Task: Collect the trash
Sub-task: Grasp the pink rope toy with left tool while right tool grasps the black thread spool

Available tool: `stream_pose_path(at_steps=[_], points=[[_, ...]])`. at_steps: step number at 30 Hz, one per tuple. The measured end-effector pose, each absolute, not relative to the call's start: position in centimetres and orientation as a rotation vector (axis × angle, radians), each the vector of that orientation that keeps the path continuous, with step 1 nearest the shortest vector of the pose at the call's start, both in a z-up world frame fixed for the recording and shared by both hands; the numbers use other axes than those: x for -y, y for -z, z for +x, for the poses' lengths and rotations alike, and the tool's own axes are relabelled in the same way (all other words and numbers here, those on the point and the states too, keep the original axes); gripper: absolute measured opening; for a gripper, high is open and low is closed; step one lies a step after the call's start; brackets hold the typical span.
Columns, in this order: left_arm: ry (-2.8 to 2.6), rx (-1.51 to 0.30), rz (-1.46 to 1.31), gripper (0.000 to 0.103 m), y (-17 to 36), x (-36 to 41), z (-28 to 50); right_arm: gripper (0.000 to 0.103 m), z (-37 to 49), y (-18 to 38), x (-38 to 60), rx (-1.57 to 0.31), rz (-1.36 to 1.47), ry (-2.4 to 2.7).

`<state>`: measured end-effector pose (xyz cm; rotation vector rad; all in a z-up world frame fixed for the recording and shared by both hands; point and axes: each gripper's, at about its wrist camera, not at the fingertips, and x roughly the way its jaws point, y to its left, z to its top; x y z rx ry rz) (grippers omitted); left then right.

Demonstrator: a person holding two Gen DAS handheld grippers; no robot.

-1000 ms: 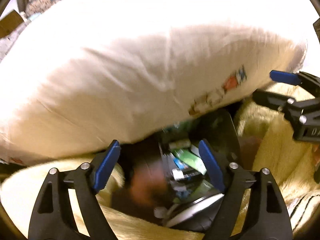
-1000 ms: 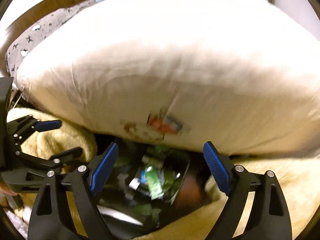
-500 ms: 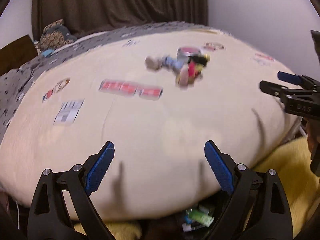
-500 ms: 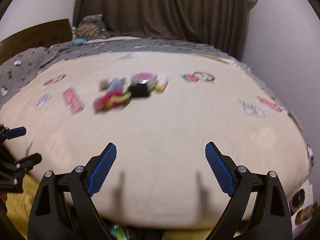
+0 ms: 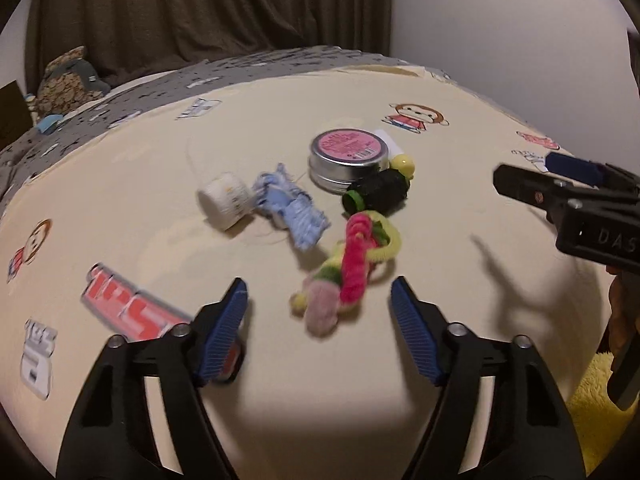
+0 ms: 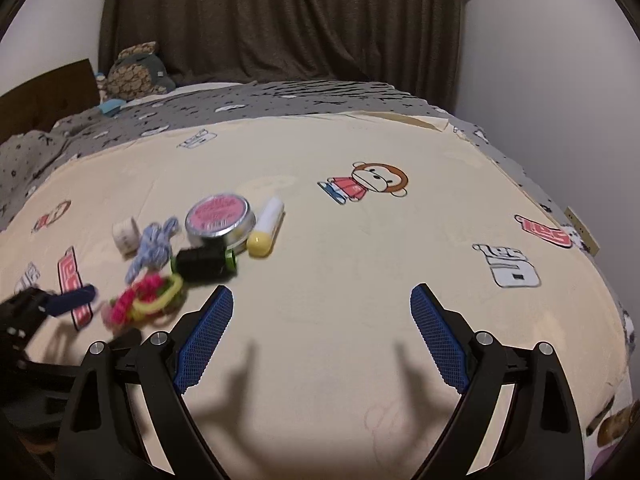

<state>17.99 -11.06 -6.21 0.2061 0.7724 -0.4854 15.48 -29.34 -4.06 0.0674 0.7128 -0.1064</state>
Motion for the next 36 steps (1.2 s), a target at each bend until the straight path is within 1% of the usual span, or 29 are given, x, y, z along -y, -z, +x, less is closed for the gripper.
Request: stream_pose_path(at_steps=[1, 2, 8, 15, 18, 19, 20, 21, 22, 23, 31, 36], points=[[0.500, -0.783, 0.214, 0.042, 6.5, 11.3, 18.2, 0.091, 15.9, 4.3, 29.3, -0.720, 0.077, 0.097], [0.512, -0.791, 0.225, 0.033, 6.6, 11.4, 18.2, 0.091, 16.3, 4.4, 29.3, -0.725, 0.081, 0.090], [0.472, -0.782, 0.222, 0.025, 6.0, 8.7, 17.2, 0.091, 18.3, 5.8, 26.9, -0.749, 0.063, 0.023], [0.418, -0.790, 0.186, 0.024, 5.6, 4.7, 16.8, 0.091, 20.9, 7.2, 23.2, -0.800, 0.029, -0.050], [0.413, -0.792, 0.176, 0.024, 5.6, 3.8, 16.7, 0.090, 21.7, 7.4, 22.0, -0.816, 0.020, -0.073], [0.412, -0.792, 0.174, 0.024, 5.5, 3.7, 16.7, 0.088, 22.1, 7.4, 21.5, -0.822, 0.011, -0.075], [0.411, -0.792, 0.171, 0.024, 5.5, 3.4, 16.5, 0.080, 22.3, 7.5, 21.4, -0.826, 0.006, -0.076], [0.411, -0.792, 0.169, 0.024, 5.5, 3.3, 16.4, 0.068, 22.6, 7.6, 21.1, -0.839, 0.000, -0.081], [0.411, -0.792, 0.166, 0.024, 5.4, 3.2, 16.3, 0.063, 22.8, 7.8, 20.9, -0.852, -0.004, -0.083], [0.411, -0.792, 0.163, 0.024, 5.4, 3.0, 16.1, 0.056, 22.9, 7.9, 20.9, -0.855, -0.009, -0.079], [0.394, -0.771, 0.155, 0.024, 4.7, 2.2, 13.8, 0.056, 19.8, 7.3, 20.7, -0.810, -0.044, -0.108], [0.400, -0.759, 0.146, 0.024, 4.3, 2.4, 11.3, 0.056, 14.9, 6.1, 21.1, -0.754, -0.094, -0.119]])
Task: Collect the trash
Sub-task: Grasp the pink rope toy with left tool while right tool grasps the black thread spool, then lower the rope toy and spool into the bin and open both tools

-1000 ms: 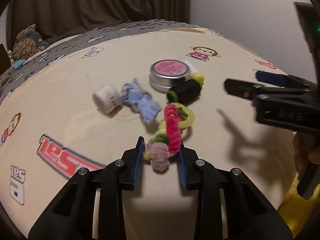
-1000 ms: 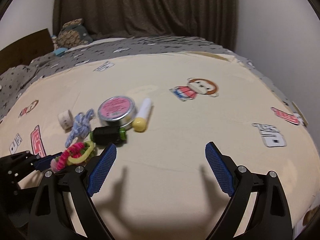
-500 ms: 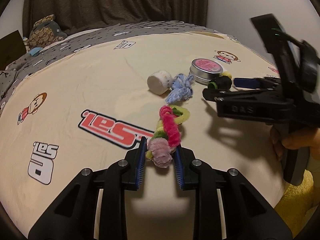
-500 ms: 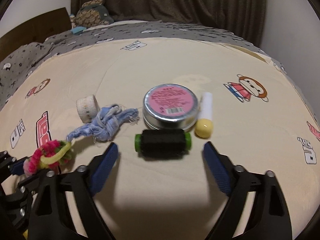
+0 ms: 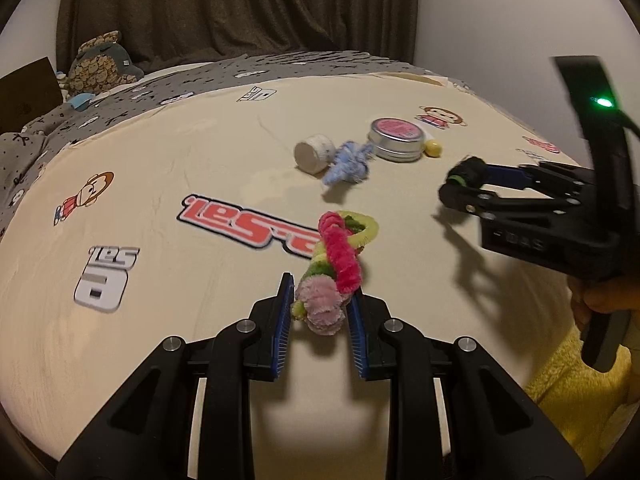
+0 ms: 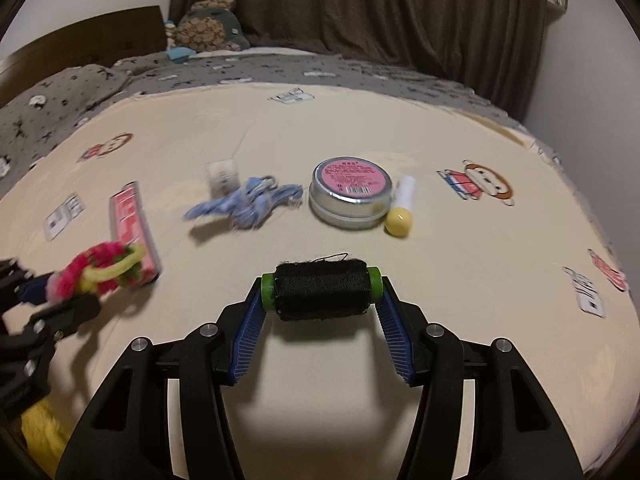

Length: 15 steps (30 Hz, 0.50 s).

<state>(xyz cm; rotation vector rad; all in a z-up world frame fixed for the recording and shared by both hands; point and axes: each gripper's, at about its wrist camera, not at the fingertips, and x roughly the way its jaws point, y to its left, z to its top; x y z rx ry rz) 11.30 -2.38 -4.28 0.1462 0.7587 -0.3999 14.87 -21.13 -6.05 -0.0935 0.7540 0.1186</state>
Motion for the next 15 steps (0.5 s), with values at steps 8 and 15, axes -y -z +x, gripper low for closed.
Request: stream_pose_path(at_steps=[8, 15], points=[[0.431, -0.688, 0.125, 0.024, 2.5, 2.3, 5.1, 0.056, 5.5, 3.4, 21.9, -0.622, -0.170, -0.114], [0.474, -0.670, 0.142, 0.024, 2.4, 2.4, -0.3, 0.056, -1.1, 3.4, 22.2, -0.597, -0.135, -0.140]])
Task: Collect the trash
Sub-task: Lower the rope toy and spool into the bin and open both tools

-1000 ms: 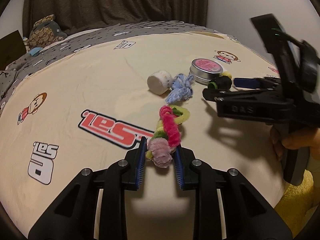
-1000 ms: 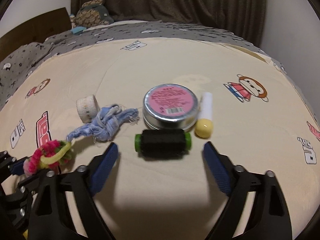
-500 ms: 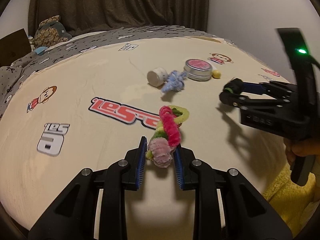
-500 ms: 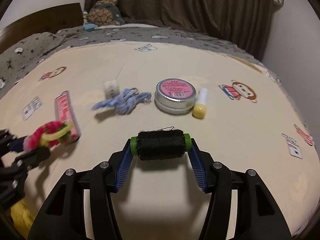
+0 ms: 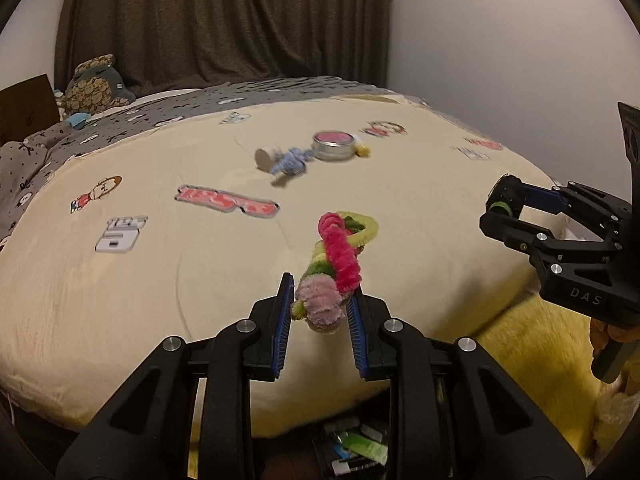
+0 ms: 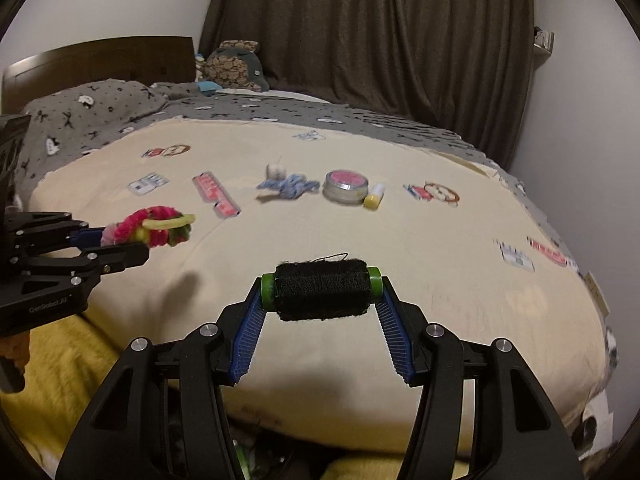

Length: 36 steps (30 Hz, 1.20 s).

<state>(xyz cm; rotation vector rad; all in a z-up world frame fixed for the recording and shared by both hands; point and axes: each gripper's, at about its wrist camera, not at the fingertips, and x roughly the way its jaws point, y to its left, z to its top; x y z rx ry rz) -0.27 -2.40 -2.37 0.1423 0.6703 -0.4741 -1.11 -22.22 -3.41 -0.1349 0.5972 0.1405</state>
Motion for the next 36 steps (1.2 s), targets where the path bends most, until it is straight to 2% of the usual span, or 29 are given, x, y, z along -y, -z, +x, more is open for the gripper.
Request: stream_pose_path(at_steps=[4, 13, 15, 16, 20, 27, 36], points=[[0.494, -0.705, 0.163, 0.024, 3.8, 2.4, -2.7, 0.056, -3.1, 5.3, 21.9, -0.647, -0.093, -0.163], [0.529, -0.901, 0.192, 0.024, 10.9, 2.6, -5.1, 0.056, -4.3, 11.4, 19.8, -0.819, -0.020, -0.229], [0.523, -0.952, 0.192, 0.022, 12.7, 2.6, -5.1, 0.056, -4.4, 12.6, 19.4, -0.859, -0.015, -0.239], [0.517, -0.982, 0.194, 0.017, 13.8, 2.6, -5.1, 0.056, -4.5, 13.3, 19.2, -0.878, -0.010, -0.244], [0.507, -1.070, 0.196, 0.017, 16.9, 2.9, -4.4, 0.056, -4.5, 16.2, 18.4, -0.978, 0.025, -0.268], [0.522, -1.166, 0.177, 0.017, 19.7, 3.3, -3.5, 0.056, -3.4, 20.7, 18.2, -1.137, 0.094, -0.300], [0.542, -1.251, 0.173, 0.017, 21.7, 3.7, -2.8, 0.056, -3.0, 22.8, 18.6, -1.215, 0.106, -0.297]])
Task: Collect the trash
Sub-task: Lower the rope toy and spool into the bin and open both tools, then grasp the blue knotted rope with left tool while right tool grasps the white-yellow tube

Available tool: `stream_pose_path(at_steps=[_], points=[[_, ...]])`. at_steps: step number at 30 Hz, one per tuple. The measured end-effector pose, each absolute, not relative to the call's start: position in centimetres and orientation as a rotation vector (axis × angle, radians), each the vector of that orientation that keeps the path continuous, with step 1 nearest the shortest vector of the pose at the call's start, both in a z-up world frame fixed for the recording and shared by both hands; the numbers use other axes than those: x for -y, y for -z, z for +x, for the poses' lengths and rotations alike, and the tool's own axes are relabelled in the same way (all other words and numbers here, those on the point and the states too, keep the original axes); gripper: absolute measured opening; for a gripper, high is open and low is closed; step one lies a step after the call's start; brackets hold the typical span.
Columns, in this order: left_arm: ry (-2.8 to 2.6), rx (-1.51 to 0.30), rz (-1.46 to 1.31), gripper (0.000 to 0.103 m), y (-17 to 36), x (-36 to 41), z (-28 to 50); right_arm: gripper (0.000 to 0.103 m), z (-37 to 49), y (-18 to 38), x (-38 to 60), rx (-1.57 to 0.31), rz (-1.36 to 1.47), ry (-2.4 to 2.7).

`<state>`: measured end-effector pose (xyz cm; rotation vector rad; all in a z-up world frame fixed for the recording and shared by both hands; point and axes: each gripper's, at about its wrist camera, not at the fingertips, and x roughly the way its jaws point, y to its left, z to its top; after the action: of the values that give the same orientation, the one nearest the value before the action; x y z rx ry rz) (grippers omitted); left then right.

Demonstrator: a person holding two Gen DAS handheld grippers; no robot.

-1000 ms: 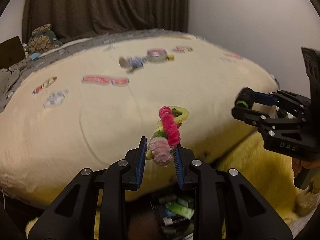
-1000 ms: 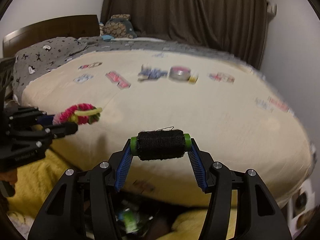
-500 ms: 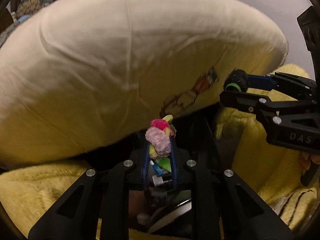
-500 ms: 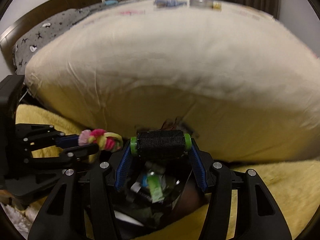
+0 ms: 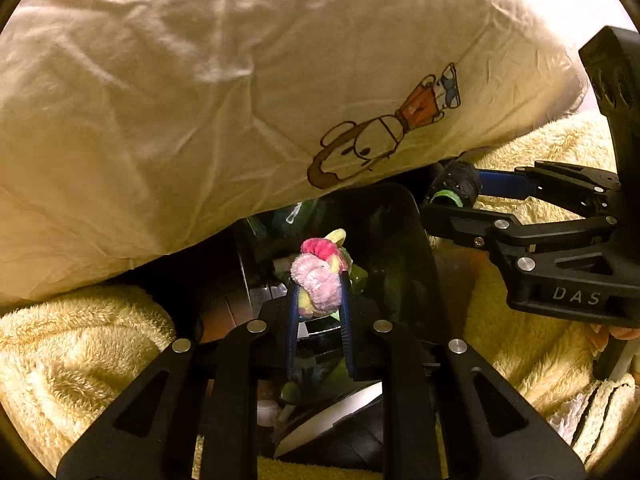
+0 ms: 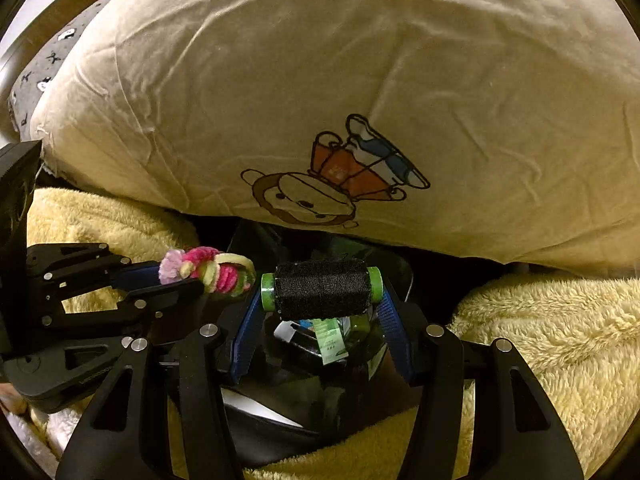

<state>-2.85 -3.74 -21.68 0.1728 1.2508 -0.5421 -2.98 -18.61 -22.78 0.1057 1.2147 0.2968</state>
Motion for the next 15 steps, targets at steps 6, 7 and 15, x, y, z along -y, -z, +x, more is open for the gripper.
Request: stream_pose_path(at_steps=[6, 7, 15], points=[[0.510, -1.245, 0.203, 0.035, 21.6, 4.3, -2.9, 0.072, -2.7, 22.6, 19.1, -1.222, 0.117, -0.288], [0.500, -1.238, 0.205, 0.040, 21.4, 4.2, -2.9, 0.075, -2.6, 22.2, 19.3, -1.221, 0.120, -0.284], [0.450, -1.181, 0.175, 0.058, 18.7, 2.4, -2.7, 0.086, -2.5, 21.0, 21.1, -1.175, 0.162, -0.213]])
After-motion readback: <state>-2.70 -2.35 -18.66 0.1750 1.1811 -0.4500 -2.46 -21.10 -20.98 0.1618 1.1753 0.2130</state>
